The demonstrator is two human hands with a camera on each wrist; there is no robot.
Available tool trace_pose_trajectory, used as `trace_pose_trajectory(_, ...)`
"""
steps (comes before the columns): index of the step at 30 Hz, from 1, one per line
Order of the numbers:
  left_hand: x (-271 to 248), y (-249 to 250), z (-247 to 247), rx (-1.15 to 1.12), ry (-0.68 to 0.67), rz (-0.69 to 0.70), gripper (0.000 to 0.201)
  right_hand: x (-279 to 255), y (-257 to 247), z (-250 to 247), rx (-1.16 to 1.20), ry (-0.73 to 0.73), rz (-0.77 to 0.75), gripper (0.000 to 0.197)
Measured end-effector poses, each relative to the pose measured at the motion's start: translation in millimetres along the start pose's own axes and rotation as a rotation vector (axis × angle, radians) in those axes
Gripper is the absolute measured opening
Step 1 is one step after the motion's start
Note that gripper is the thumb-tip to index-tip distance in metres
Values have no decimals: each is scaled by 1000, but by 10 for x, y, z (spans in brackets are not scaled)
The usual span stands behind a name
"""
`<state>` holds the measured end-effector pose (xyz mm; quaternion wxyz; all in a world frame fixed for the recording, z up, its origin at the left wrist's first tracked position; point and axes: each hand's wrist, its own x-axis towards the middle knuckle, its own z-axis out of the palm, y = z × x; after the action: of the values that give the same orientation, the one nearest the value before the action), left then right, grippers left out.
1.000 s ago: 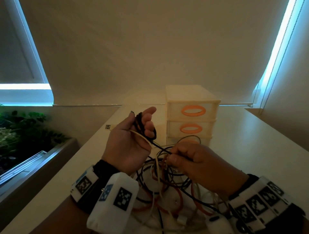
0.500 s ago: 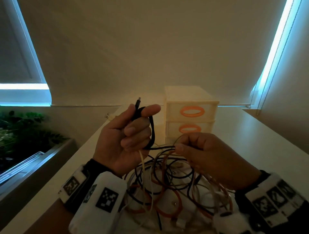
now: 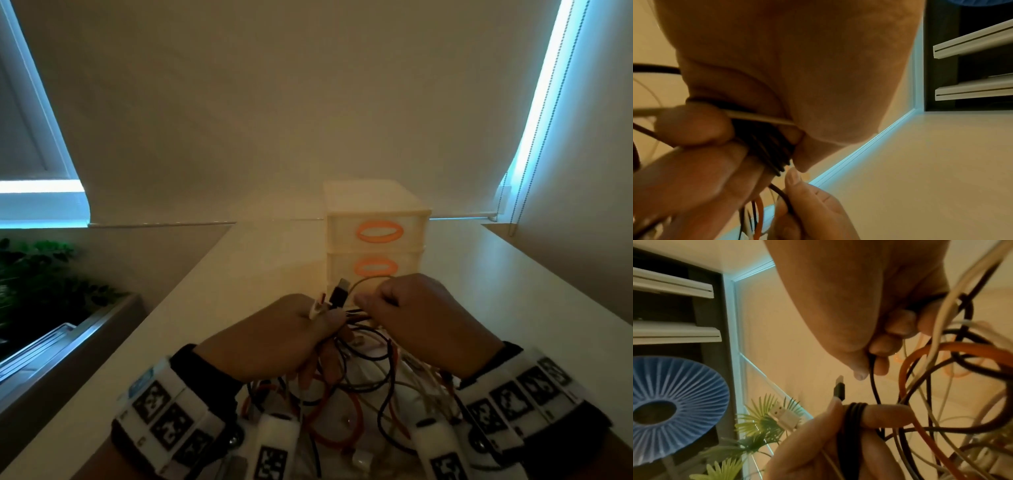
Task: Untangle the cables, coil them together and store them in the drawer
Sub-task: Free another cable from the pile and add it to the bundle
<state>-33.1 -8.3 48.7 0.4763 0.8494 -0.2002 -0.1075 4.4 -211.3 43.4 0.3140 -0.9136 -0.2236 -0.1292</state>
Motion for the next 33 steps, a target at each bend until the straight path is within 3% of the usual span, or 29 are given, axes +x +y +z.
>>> trace_pose_trajectory(2, -5, 14, 4, 85, 45, 15, 47, -2, 13, -53, 104, -45, 50, 45)
trace_pose_trajectory(5, -8, 23, -77, 37, 156, 38, 43, -20, -27, -126, 509, -195, 160, 24)
trace_pose_trajectory(8, 18, 15, -111, -56, 283, 106, 41, -59, -103, -160, 684, -250, 85, 16)
trace_pose_trajectory(13, 83, 15, 16, -186, 513, 252, 39, -85, -178, -80, 839, -185, -9, 18)
trace_pose_trajectory(21, 139, -34, 122, -474, 550, 255, 53, -116, -224, 17, 756, -227, -115, 24)
trace_pose_trajectory(24, 185, -46, 113, -561, 594, 283, 54, -125, -273, -1, 809, -276, -73, 20)
trace_pose_trajectory(26, 200, -2, 61, -795, 602, 289, 52, -149, -305, 31, 814, -333, -15, 13)
trace_pose_trajectory(29, 139, 97, -98, -1277, 512, 277, 50, -168, -333, 152, 650, -347, -41, 29)
trace_pose_trajectory(33, 81, 86, -196, -1513, 393, 279, 53, -104, -306, 214, 481, -255, -81, 37)
